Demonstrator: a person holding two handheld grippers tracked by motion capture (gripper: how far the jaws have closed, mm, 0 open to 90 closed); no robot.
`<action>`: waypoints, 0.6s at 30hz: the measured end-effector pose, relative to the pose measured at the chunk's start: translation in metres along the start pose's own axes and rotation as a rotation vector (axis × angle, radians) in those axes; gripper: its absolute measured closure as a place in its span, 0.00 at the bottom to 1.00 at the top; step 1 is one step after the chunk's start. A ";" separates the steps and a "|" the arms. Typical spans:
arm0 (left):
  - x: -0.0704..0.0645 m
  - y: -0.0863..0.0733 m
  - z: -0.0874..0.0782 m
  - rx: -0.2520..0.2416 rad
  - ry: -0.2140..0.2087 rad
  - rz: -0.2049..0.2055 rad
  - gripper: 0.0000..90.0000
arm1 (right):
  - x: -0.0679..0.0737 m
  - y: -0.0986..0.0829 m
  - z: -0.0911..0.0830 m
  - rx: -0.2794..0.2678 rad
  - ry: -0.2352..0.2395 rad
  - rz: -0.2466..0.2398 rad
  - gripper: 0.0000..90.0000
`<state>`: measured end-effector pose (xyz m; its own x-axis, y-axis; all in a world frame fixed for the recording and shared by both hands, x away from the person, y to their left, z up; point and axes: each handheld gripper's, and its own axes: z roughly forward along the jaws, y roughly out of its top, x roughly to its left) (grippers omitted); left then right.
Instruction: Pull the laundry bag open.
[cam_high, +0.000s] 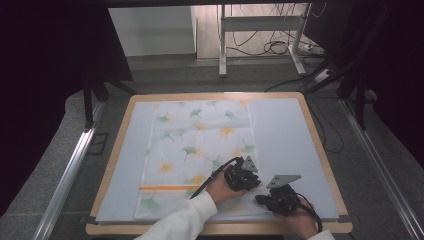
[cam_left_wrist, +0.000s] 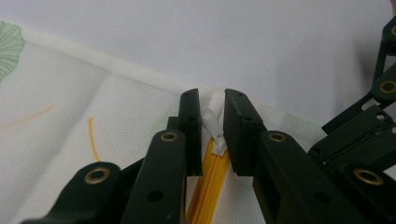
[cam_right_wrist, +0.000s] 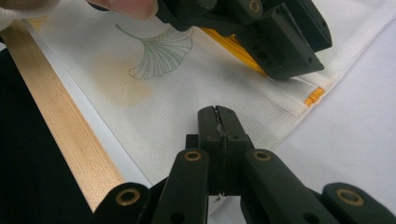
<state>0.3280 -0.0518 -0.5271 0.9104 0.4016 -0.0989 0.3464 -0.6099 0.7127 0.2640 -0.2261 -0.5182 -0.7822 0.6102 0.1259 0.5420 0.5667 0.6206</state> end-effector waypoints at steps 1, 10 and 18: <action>0.000 0.000 0.000 0.001 0.004 0.001 0.87 | 0.000 0.000 0.000 0.000 0.000 0.000 0.99; -0.002 -0.001 -0.003 -0.011 0.022 -0.021 1.00 | -0.001 0.000 0.000 0.000 0.002 0.002 0.99; -0.002 0.001 0.000 0.008 0.020 -0.039 0.96 | -0.002 0.001 0.001 0.001 0.003 0.010 0.99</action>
<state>0.3267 -0.0535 -0.5262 0.8914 0.4389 -0.1128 0.3839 -0.5989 0.7028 0.2661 -0.2260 -0.5182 -0.7779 0.6138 0.1346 0.5499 0.5614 0.6184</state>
